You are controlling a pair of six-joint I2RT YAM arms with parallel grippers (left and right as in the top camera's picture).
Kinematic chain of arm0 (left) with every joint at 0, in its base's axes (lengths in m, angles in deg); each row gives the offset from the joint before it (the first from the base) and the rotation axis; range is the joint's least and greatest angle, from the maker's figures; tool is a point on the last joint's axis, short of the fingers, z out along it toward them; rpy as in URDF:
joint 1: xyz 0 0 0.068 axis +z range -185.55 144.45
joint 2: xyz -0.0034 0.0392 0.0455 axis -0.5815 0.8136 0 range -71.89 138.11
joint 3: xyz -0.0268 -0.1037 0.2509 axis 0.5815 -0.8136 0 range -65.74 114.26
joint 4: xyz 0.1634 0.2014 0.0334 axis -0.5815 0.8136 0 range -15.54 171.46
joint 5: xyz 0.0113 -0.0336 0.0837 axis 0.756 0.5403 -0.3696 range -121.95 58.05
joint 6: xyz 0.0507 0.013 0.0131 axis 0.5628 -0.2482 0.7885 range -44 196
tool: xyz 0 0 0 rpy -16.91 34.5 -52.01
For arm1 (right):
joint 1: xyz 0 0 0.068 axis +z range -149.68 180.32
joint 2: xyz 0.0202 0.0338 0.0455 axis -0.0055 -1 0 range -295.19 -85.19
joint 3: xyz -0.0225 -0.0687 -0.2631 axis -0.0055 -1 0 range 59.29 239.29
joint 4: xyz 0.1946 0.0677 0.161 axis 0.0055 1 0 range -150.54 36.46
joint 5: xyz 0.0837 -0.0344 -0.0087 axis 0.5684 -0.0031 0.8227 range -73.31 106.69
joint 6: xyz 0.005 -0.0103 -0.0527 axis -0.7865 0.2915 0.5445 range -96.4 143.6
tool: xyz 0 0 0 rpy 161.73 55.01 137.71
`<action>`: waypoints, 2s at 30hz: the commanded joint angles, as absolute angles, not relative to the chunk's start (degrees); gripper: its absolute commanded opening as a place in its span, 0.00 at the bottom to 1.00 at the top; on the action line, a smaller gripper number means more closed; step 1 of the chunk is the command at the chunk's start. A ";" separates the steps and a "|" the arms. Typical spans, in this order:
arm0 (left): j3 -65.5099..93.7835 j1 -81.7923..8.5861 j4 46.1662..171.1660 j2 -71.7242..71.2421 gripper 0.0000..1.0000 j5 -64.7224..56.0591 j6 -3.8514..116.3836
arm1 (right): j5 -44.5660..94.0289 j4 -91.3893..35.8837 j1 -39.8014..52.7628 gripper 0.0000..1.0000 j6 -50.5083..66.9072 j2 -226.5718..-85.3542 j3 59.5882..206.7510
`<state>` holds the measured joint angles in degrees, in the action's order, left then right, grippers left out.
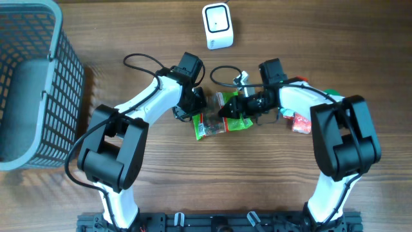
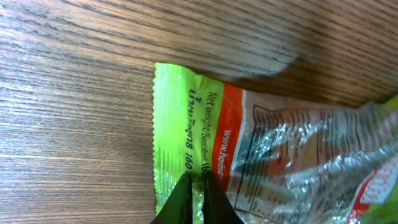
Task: Scan the item barcode
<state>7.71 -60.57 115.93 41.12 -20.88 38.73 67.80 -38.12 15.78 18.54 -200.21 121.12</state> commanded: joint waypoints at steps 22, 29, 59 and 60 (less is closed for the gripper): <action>7.95 -57.40 121.79 32.86 0.04 -28.68 38.07 | 70.29 -50.60 21.88 0.15 11.70 -201.35 117.86; 2.47 -60.74 121.40 33.56 0.04 -25.42 38.20 | 66.40 -49.93 21.55 0.34 11.13 -201.35 117.86; -5.32 -58.51 115.34 33.67 0.04 -25.97 34.18 | 68.43 -48.27 22.91 0.39 -4.65 -201.37 117.77; -5.32 -57.53 115.37 33.67 0.04 -25.75 33.24 | 68.41 -48.29 22.91 0.39 -4.67 -201.37 117.77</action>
